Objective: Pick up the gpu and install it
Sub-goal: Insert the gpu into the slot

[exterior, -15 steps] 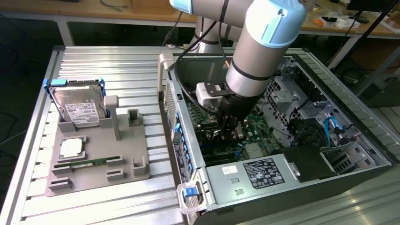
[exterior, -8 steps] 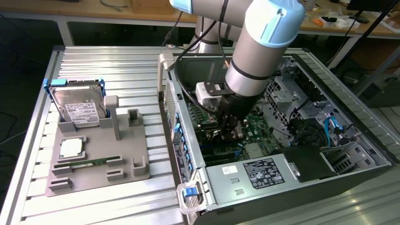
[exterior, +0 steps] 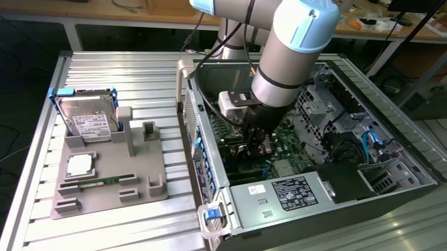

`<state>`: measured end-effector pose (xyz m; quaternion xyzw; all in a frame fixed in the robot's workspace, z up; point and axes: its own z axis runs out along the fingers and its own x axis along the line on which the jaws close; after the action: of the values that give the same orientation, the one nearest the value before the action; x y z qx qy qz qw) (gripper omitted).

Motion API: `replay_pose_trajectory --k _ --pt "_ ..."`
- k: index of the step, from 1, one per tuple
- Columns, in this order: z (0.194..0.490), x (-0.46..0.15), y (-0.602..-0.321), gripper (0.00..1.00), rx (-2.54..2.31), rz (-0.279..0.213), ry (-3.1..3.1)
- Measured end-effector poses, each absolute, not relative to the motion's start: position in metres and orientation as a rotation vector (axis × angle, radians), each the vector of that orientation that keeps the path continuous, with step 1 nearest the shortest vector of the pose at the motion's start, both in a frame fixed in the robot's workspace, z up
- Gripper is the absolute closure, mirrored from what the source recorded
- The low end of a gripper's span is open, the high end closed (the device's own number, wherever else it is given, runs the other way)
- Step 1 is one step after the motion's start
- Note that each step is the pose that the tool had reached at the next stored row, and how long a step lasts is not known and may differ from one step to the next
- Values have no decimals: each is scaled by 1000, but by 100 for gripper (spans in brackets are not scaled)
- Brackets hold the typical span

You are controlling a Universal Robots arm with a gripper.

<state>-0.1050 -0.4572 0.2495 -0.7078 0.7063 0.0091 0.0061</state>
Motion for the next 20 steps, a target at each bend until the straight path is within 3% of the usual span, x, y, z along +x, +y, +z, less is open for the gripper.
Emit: replay_pose_trajectory --k 20 --pt "251 -105 -455 73 -2215 29 2210"
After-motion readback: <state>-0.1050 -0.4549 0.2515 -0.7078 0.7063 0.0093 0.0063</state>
